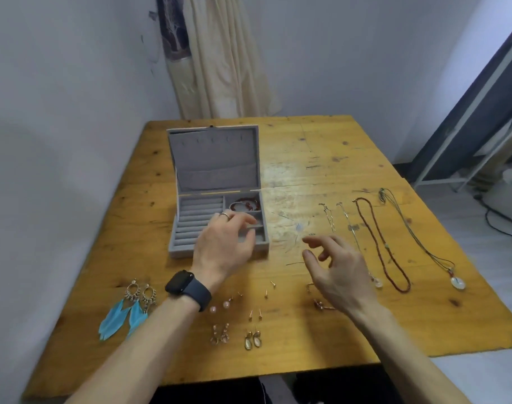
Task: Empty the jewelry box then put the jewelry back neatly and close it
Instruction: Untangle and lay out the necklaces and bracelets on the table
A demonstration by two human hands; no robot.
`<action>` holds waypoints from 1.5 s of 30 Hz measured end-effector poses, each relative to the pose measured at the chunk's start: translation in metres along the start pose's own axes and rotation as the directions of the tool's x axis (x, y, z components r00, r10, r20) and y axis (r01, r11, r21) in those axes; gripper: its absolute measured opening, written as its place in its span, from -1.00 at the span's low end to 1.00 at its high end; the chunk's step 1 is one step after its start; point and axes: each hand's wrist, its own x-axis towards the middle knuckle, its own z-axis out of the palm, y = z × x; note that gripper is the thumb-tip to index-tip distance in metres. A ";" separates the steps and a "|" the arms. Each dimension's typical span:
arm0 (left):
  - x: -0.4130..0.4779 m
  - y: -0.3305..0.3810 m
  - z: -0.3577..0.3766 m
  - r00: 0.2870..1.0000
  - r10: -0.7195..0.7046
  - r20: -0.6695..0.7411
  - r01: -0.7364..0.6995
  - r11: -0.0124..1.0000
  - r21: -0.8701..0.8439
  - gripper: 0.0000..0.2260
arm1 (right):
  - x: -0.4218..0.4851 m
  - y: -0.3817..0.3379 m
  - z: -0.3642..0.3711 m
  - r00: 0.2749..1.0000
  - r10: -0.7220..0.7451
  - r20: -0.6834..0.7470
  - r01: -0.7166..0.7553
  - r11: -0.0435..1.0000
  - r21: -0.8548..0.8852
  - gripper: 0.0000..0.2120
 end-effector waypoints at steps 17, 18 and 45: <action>0.031 -0.083 0.006 0.981 -0.142 0.129 0.104 0.959 0.264 -0.51 | 0.139 -0.078 0.114 0.924 0.099 0.369 0.097 0.873 -0.477 -0.75; 0.029 -0.085 0.004 0.981 -0.148 0.129 0.111 0.959 0.259 -0.51 | 0.143 -0.082 0.119 0.922 0.104 0.372 0.104 0.860 -0.499 -0.73; 0.027 -0.083 -0.001 0.982 -0.159 0.101 0.138 0.972 0.192 -0.53 | 0.126 -0.072 0.070 0.939 0.071 0.335 -0.090 0.995 0.041 -0.92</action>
